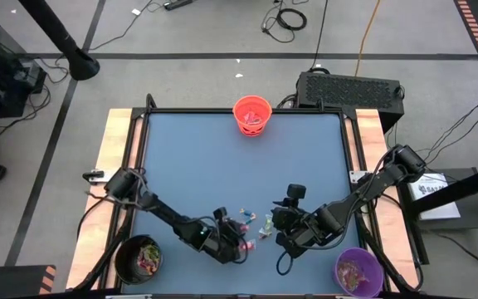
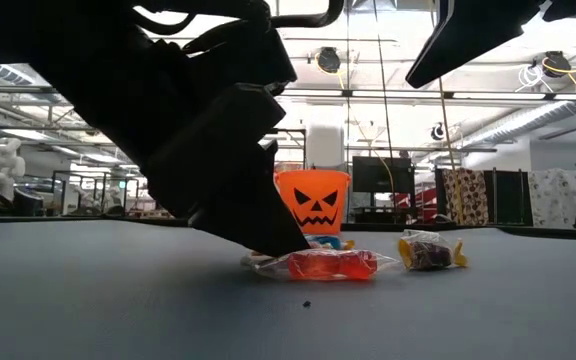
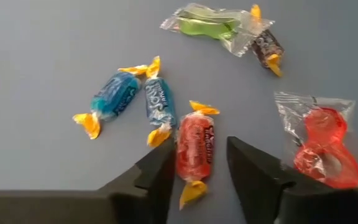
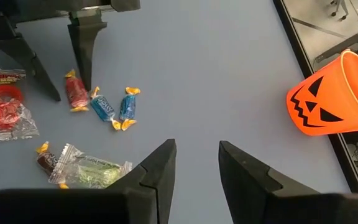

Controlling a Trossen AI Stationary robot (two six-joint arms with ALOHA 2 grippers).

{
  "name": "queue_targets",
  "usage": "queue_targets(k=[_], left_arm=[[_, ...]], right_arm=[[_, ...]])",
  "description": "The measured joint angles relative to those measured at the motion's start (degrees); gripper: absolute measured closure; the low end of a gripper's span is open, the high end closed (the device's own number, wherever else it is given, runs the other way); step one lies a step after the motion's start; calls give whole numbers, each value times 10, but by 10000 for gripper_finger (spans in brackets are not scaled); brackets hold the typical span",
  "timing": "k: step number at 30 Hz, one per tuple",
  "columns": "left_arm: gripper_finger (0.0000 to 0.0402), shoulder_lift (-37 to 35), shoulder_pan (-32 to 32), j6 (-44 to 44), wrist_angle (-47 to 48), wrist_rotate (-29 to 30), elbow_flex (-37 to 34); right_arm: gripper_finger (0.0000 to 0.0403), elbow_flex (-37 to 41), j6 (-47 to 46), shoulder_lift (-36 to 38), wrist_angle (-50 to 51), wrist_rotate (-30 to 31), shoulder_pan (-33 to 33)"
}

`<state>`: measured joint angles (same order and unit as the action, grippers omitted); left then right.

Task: Sort candy by brand, put in halloween buckets
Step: Put the orange candy into the black bucket

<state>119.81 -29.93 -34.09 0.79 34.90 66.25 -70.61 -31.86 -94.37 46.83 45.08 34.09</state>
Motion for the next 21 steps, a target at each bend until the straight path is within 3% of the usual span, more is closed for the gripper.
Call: queue_targets(k=[8,16,21], left_arm=[[342,-1,11,35,12,-29,1],[334,-13,10,66,19,-33,0],[331,-75,8,85,73,-30,-4]], right_arm=[[289,0,0,0,-1,0,0],[289,0,0,0,-1,0,0],[289,0,0,0,-1,0,0]])
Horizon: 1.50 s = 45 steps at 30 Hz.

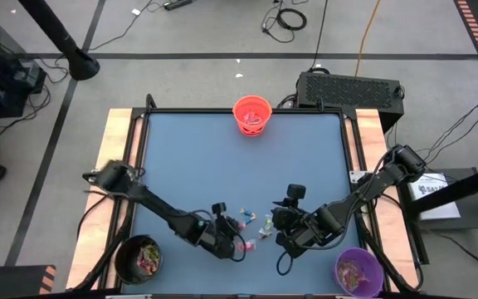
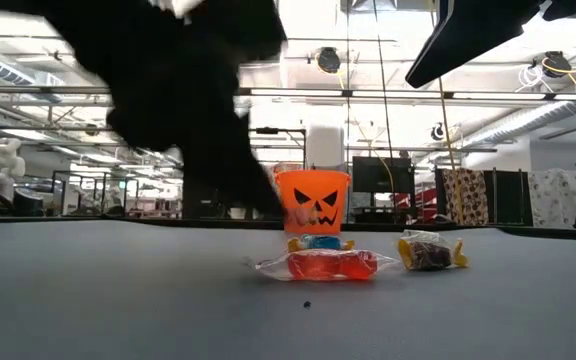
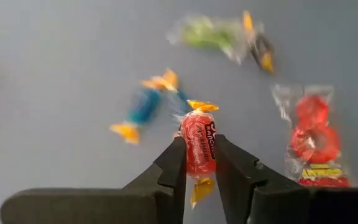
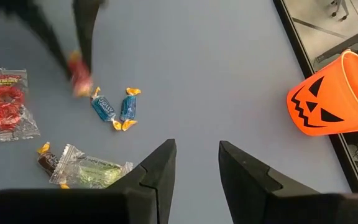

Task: Sort candy by brand, put in halloween buckets
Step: Put the orange candy into the black bucket

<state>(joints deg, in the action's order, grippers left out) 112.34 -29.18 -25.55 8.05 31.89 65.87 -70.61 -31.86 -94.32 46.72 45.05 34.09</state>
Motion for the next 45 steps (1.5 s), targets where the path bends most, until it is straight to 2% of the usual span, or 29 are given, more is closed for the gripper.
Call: queue_targets(k=[6,12,16,21,26,32,38,45], left_arm=[[329,-116,-9,40,79,98,1],[328,-224,-24,149,73,210,2],[328,-284,-36,228,25,273,2],[328,-323,-49,249,-8,276,2],[327,-330,-50,294,-42,275,2],[327,-329,-40,379,-23,275,2],[327,-329,-29,552,14,272,2],[327,-329,-24,589,20,272,2]], right_arm=[[289,0,0,0,-1,0,0],[289,0,0,0,-2,-1,0],[289,0,0,0,-3,-1,0],[289,0,0,0,-5,-1,0],[289,0,0,0,-8,-1,0],[289,0,1,0,-12,-1,0],[289,0,10,0,-16,0,0],[289,0,10,0,-16,0,0]])
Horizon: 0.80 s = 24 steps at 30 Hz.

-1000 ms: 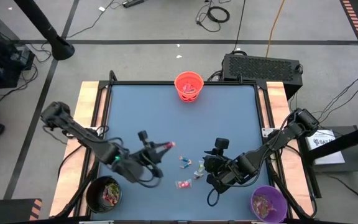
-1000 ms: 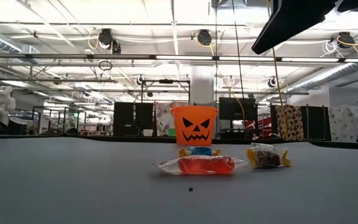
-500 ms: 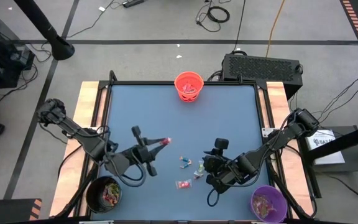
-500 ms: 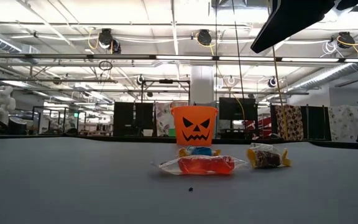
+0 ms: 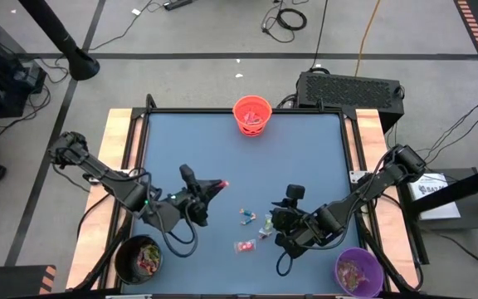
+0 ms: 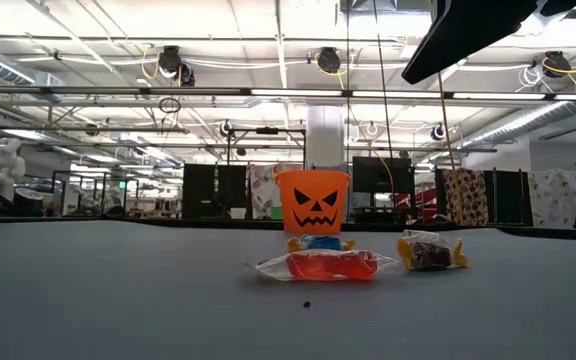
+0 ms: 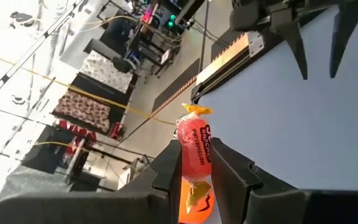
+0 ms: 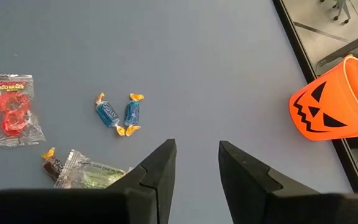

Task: Sort candy by brand, put in halloween buckets
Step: Put the orange candy into the black bucket

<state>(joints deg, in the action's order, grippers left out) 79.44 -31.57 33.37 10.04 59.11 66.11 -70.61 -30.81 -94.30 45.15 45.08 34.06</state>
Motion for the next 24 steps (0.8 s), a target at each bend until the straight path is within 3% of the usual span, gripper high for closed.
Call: queue_targets(k=[8,13,18,24], left_arm=[[327,-4,-27,-137,32,-1,0],[327,-27,-83,-301,126,-21,0],[327,-47,-154,-492,230,-104,1],[327,-48,-242,-734,382,-252,1]], right_arm=[[289,0,-1,0,-2,0,0],[289,0,-1,0,-4,0,0],[289,0,0,0,-7,1,0],[289,0,3,0,-18,1,0]])
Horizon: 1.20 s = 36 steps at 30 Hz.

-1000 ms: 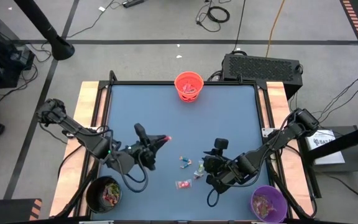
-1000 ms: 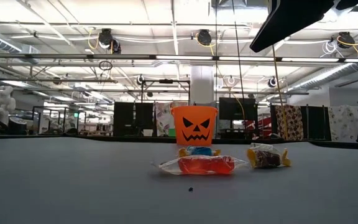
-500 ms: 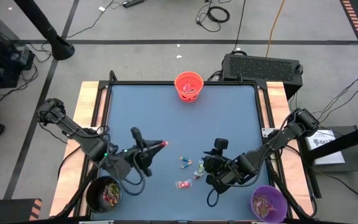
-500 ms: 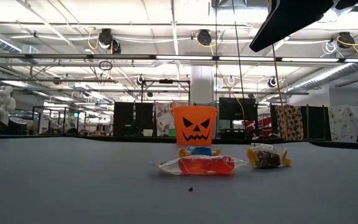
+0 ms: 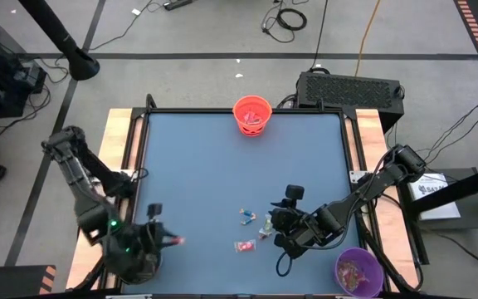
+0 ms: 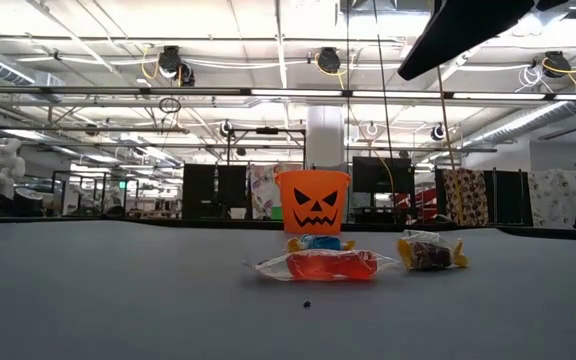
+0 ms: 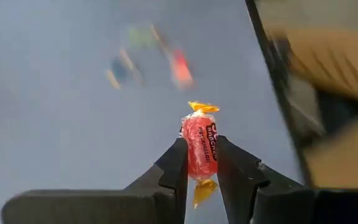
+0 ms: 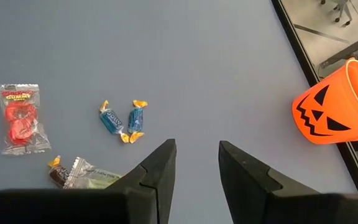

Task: Sort candy by brand, put in halloween buckets
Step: Put the orange candy into the black bucket, then put the blue candy into the black bucket

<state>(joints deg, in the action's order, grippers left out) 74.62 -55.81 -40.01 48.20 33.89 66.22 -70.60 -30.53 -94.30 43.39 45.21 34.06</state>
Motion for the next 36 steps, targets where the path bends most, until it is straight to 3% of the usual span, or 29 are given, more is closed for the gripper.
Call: queue_targets(k=[4,7,15,19,28,36], left_arm=[[327,12,-60,-144,65,-89,0],[327,19,-98,-205,68,-125,0],[324,37,-153,-330,107,-128,0],[297,49,-156,-406,140,-154,0],[180,54,-148,-399,170,-125,0],[160,54,-68,-236,183,20,11]], right_arm=[[289,0,2,0,-2,0,-2],[289,0,2,0,-3,0,-6],[289,0,4,0,-5,-2,-16],[289,0,4,0,-5,-3,-15],[289,0,4,0,-10,-3,-15],[289,0,35,0,-39,-5,-25]])
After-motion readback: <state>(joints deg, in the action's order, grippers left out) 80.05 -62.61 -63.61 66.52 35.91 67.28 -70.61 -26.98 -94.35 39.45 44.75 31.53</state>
